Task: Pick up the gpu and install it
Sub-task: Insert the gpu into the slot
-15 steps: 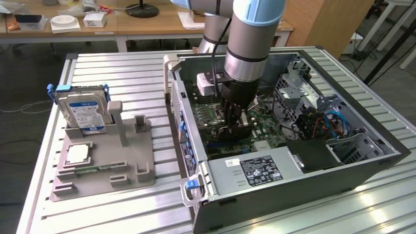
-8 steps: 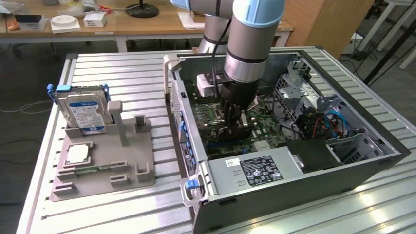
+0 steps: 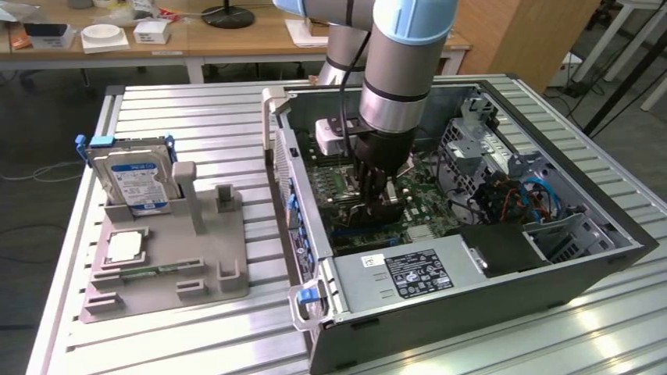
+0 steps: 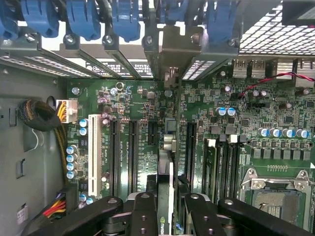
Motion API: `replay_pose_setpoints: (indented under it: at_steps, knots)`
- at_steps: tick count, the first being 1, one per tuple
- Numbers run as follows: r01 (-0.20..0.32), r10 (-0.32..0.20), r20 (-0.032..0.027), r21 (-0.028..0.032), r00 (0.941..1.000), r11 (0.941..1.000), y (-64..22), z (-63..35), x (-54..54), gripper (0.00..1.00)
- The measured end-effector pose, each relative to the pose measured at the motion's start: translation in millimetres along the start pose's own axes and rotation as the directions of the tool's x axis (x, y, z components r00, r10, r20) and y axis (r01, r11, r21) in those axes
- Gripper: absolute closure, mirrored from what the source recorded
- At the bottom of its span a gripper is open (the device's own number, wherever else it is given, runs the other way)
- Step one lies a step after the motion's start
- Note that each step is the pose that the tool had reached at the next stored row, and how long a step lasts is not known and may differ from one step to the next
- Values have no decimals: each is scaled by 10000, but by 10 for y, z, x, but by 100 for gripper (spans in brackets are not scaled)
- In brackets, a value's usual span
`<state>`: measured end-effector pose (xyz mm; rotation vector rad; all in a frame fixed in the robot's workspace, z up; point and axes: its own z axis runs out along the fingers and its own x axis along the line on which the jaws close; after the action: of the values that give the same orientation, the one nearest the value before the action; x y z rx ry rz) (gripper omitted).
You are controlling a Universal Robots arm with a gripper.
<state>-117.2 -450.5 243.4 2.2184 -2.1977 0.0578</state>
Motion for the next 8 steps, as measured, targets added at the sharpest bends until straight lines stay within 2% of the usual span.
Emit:
replay_pose_setpoints:
  at_steps: [1, 3, 4, 8]
  knots:
    - [0, 0, 1, 0, 10000, 10000, 0, 0, 0, 67]
    - [0, 0, 0, -1, 10000, 10000, 0, -1, 0, 67]
    - [0, 0, -1, 0, 10000, 10000, 0, -1, 0, 60]
    - [0, 0, -2, -2, 10000, 10000, 0, -23, 1, 60]
